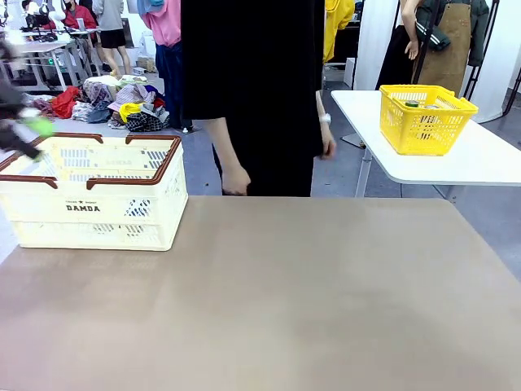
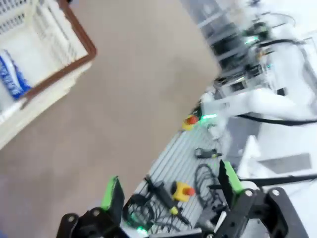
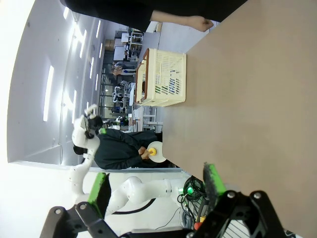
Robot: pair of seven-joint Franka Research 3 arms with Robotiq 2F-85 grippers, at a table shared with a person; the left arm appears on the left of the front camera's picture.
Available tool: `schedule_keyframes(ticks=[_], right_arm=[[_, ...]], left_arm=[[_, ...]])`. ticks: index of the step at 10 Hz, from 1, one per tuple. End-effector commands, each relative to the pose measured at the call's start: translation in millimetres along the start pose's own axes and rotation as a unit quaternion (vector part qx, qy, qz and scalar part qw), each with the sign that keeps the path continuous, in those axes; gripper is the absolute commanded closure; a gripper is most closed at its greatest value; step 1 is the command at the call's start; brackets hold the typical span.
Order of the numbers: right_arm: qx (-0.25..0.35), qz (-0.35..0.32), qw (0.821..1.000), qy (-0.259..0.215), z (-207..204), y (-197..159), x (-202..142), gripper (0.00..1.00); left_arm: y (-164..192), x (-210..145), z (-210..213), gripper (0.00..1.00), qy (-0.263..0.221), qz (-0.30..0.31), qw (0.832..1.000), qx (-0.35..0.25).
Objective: Place the drinks into the Shopping basket.
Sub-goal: Pick up one drink and place it into the Shopping basket.
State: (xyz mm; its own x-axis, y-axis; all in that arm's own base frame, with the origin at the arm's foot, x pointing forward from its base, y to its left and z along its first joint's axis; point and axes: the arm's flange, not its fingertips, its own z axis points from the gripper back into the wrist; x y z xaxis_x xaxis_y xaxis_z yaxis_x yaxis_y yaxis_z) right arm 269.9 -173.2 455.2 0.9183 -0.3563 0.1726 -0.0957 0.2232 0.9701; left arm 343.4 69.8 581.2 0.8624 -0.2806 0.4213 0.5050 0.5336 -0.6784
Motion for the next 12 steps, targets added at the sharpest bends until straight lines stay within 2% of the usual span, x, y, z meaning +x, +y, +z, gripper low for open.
schedule_keyframes(ticks=[1, 2, 3, 4, 5, 12], right_arm=[[0.01, 0.007, 1.0, -0.005, -0.4, 2.6, 2.0, 0.0], [0.01, 0.007, 1.0, -0.005, -0.4, 2.6, 2.0, 0.0], [0.01, 0.007, 1.0, -0.005, -0.4, 2.6, 2.0, 0.0], [0.01, 0.007, 1.0, -0.005, -0.4, 2.6, 2.0, 0.0], [0.01, 0.007, 1.0, -0.005, -0.4, 2.6, 2.0, 0.0], [0.01, 0.007, 1.0, -0.005, -0.4, 2.6, 2.0, 0.0]], left_arm=[[50.5, -48.4, 38.7, 0.0, -0.121, -0.008, 0.982, -0.144], [75.4, -54.1, 44.3, 0.0, -0.169, -0.006, 0.967, -0.188], [96.6, -44.2, 46.3, 0.0, -0.182, 0.017, 0.961, -0.208], [112.2, -18.2, 45.7, 0.0, -0.181, 0.071, 0.962, -0.191], [71.6, -83.7, 57.0, 0.0, -0.178, 0.008, 0.971, -0.158], [71.6, -83.7, 57.0, 0.0, -0.178, 0.008, 0.971, -0.158]])
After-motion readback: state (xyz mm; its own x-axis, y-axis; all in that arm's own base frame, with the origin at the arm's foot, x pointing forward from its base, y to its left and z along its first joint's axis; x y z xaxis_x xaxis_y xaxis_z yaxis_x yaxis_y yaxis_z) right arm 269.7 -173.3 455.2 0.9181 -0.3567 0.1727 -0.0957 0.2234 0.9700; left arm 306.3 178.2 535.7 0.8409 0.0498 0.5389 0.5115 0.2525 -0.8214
